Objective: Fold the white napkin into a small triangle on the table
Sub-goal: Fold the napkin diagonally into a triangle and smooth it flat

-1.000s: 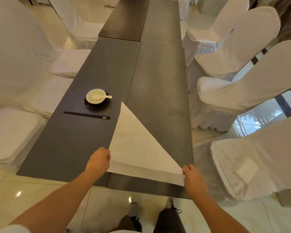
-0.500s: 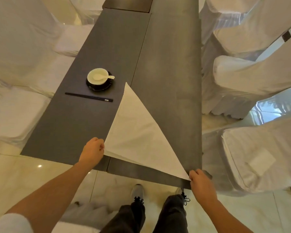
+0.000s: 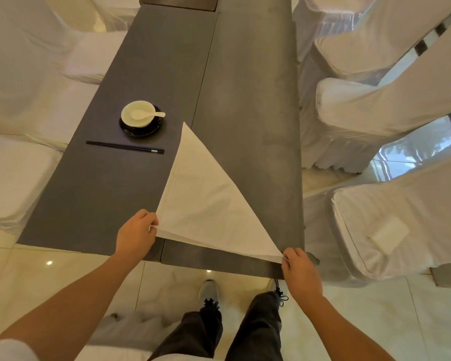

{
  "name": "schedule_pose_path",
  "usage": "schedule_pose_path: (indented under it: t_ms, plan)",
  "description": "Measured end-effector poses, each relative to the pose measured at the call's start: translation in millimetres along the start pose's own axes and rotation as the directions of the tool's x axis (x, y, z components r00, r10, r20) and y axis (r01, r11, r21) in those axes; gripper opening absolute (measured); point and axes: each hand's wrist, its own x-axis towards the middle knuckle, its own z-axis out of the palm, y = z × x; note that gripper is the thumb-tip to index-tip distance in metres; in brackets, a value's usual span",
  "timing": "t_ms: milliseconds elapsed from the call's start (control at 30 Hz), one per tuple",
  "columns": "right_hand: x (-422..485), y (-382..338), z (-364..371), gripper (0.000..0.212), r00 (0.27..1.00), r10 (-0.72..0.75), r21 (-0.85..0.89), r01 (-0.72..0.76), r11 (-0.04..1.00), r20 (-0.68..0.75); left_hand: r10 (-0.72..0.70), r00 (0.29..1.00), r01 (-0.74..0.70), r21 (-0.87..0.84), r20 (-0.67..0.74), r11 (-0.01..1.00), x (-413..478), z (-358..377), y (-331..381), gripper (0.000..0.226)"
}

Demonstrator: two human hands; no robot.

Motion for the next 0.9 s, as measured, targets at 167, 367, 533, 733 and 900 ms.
schedule_pose_path:
  t_ms: [167, 367, 533, 733, 900]
  plan:
    - [-0.3, 5.2, -5.8, 0.008, 0.999, -0.006, -0.057, 0.004, 0.998, -0.048, 0.168, 0.985, -0.161, 0.115, -0.048, 0.98, 2.3, -12.1, -3.7, 0.007]
    - [-8.2, 5.2, -4.4, 0.009, 0.998, -0.059, -0.199, 0.064, 0.978, 0.028, 0.31, 0.914, -0.398, 0.43, 0.262, 0.811, 8.1, -15.2, -14.0, 0.03]
    - [-8.9, 8.3, 1.0, 0.02, 0.996, -0.04, -0.274, 0.061, 0.96, 0.082, 0.282, 0.907, -0.411, 0.507, 0.313, 0.758, 2.2, -5.8, -6.4, 0.026]
    - [-9.5, 12.7, 9.0, 0.021, 0.995, -0.034, -0.264, 0.058, 0.963, 0.093, 0.224, 0.929, -0.347, 0.485, 0.294, 0.803, -6.4, 7.1, -4.9, 0.024]
    - [-9.4, 11.0, 14.3, 0.023, 0.996, 0.001, -0.237, 0.021, 0.971, 0.092, 0.148, 0.94, -0.285, 0.473, 0.307, 0.833, -11.6, 14.0, -8.9, 0.02]
